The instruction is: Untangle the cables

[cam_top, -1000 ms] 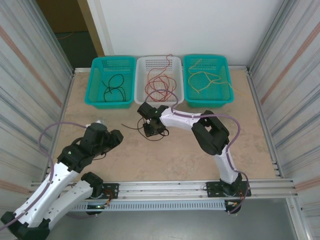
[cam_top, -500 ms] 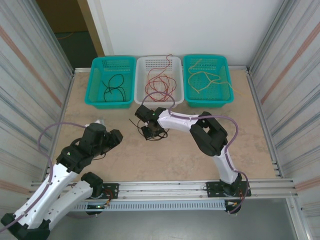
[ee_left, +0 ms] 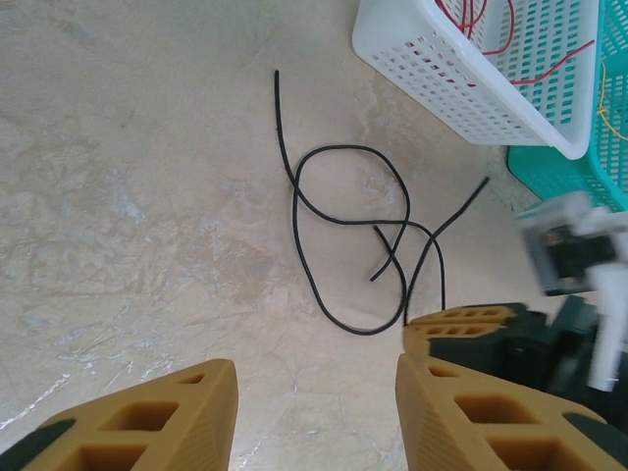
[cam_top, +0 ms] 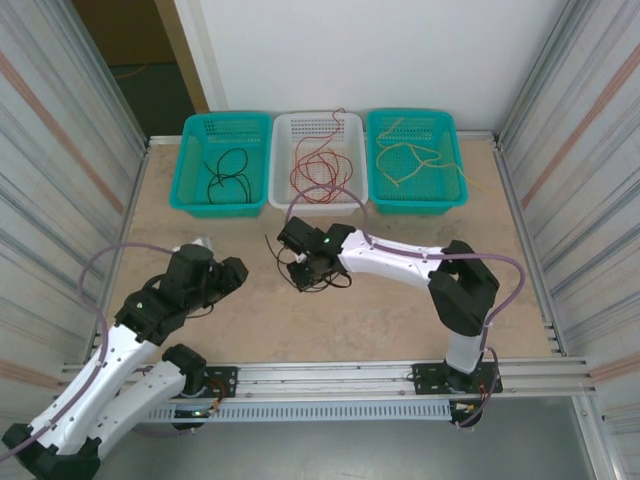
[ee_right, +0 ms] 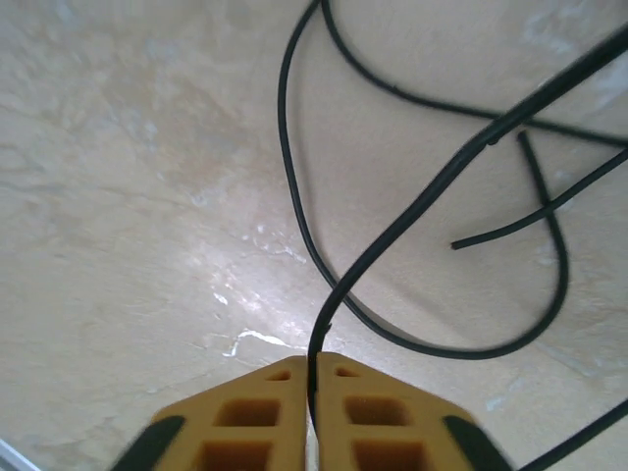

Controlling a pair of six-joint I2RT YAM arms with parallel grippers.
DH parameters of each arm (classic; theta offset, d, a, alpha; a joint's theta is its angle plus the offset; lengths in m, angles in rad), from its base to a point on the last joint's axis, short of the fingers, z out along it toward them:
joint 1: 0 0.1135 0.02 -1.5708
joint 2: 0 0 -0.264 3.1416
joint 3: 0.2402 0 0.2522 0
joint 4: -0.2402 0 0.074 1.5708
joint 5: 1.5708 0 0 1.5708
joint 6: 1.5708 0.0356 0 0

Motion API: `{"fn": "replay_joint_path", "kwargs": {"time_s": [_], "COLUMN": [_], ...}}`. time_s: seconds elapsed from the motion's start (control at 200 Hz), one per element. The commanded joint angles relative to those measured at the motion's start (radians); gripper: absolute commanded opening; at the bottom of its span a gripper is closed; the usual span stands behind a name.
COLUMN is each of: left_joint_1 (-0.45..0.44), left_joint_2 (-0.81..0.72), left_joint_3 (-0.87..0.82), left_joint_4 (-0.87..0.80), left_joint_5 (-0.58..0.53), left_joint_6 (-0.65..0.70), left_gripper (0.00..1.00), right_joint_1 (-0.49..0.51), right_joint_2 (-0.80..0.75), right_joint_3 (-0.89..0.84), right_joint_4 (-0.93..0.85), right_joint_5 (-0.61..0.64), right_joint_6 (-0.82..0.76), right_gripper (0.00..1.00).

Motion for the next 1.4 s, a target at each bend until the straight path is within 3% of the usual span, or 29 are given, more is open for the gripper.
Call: {"fn": "replay_joint_path", "kwargs": {"time_s": [0.0, 0.04, 0.13, 0.441, 0.907, 1.167, 1.277, 1.398], "left_joint_1": [0.008, 0.008, 0.008, 0.009, 0.009, 0.009, 0.009, 0.009], "left_joint_2": [0.010, 0.010, 0.002, -0.010, -0.027, -0.035, -0.041, -0.040], "left_joint_3": [-0.006, -0.004, -0.002, 0.001, 0.016, 0.021, 0.019, 0.018], "left_joint_4": [0.026, 0.025, 0.017, 0.012, 0.008, 0.003, 0.005, 0.036], "left_joint_5": [0.021, 0.023, 0.019, 0.020, 0.029, 0.032, 0.034, 0.057], "left_joint_6": [-0.001, 0.002, 0.005, 0.009, 0.034, 0.040, 0.046, 0.060], "left_gripper": [0.46, 0.46, 0.46, 0.46, 0.47, 0.47, 0.47, 0.50], "right_joint_1": [-0.026, -0.037, -0.061, -0.117, -0.134, -0.143, -0.142, -0.132], "right_joint_2": [-0.004, 0.007, 0.022, 0.144, 0.299, 0.330, 0.305, 0.210], "right_joint_3": [0.055, 0.073, 0.102, 0.177, 0.223, 0.218, 0.195, 0.151], "right_joint_4": [-0.060, -0.072, -0.075, -0.041, 0.019, 0.042, 0.053, 0.078], "right_joint_5": [0.064, 0.088, 0.114, 0.096, 0.077, 0.061, 0.053, 0.047], "right_joint_6": [0.036, 0.042, 0.054, 0.148, 0.165, 0.142, 0.129, 0.120], "right_gripper": [0.37, 0.43, 0.47, 0.49, 0.41, 0.27, 0.07, 0.00]}}
